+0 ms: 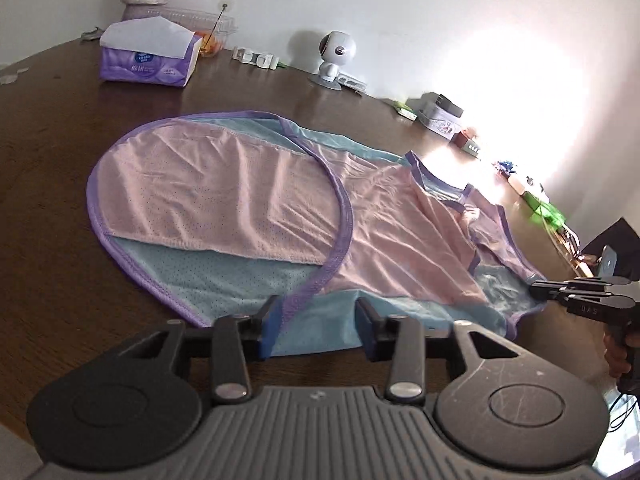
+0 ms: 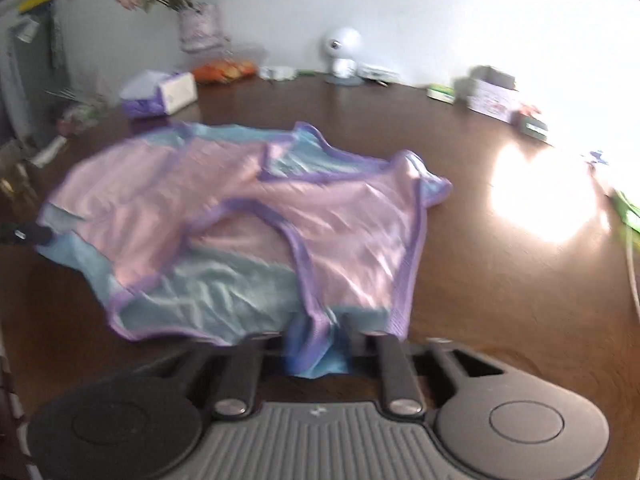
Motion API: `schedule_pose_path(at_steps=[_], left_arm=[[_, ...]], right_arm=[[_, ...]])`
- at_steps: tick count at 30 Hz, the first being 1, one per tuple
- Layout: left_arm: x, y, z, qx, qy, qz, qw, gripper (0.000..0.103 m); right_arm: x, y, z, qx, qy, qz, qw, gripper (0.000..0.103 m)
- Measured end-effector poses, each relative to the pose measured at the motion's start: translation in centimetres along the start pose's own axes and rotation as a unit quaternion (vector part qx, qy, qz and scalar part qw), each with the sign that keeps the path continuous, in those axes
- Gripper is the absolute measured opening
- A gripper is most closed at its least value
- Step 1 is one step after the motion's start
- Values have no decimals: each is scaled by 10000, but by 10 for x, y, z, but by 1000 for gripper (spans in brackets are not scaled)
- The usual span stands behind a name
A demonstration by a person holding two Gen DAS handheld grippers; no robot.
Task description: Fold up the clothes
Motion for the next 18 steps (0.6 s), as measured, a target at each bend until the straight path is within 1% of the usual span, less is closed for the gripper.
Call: schedule_pose_path(at_steps=[2,3,8,10,11,12,13,14,15,16,17,18], left_arm=[[0,-1,-3,117,61,-18,9999,15],[0,-5,-6,165,115,-81,9998,13],[2,-30,-22,484,280,-529,9970,12],[1,-39,-27,577,349,-649,9956,12],[-2,-42,-28,608,359,-639,9955,12],[-5,-45,-29,642,348,-650,9952,14],[-11,-48,-28,688,267,-725,9946,17],[-15,-51,-27,726,189,-799,9940,28],[-17,-53,-24,745,121,-870,9934,34],[-16,-54,-19,775,65,-935,9926,43],[-11,-55,-16,820,67,-955,9920,44],[-4,-54,-16,851,162,-943,9918,44]], right_arm=[[-8,-11,-11,-3,-15,-251,9997,3],[-12,-18,-14,58,25,-317,9995,3],[-33,-55,-38,190,249,-1140,9930,3],[-41,-62,-48,248,375,-1359,9897,4],[-46,-64,-51,330,421,-1432,9882,9],[-54,-63,-53,337,361,-1441,9883,10],[-66,-58,-54,285,152,-1368,9901,12],[-77,-51,-52,232,-76,-1172,9928,14],[-86,-41,-49,197,-276,-758,9965,15],[-93,-31,-46,161,-460,-341,9982,18],[-88,-19,-44,118,-475,106,9987,26],[-83,-6,-41,75,-490,552,9972,29]])
Point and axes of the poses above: each gripper's, at about its wrist camera, not at the fingertips, and x roughly the way its jaws point, y to its left, z to its top, the point moved 4 cm from there along x, roughly the way its jaws point, and after that the axes turned 2 degrees about -z, right-handed, at the moved point
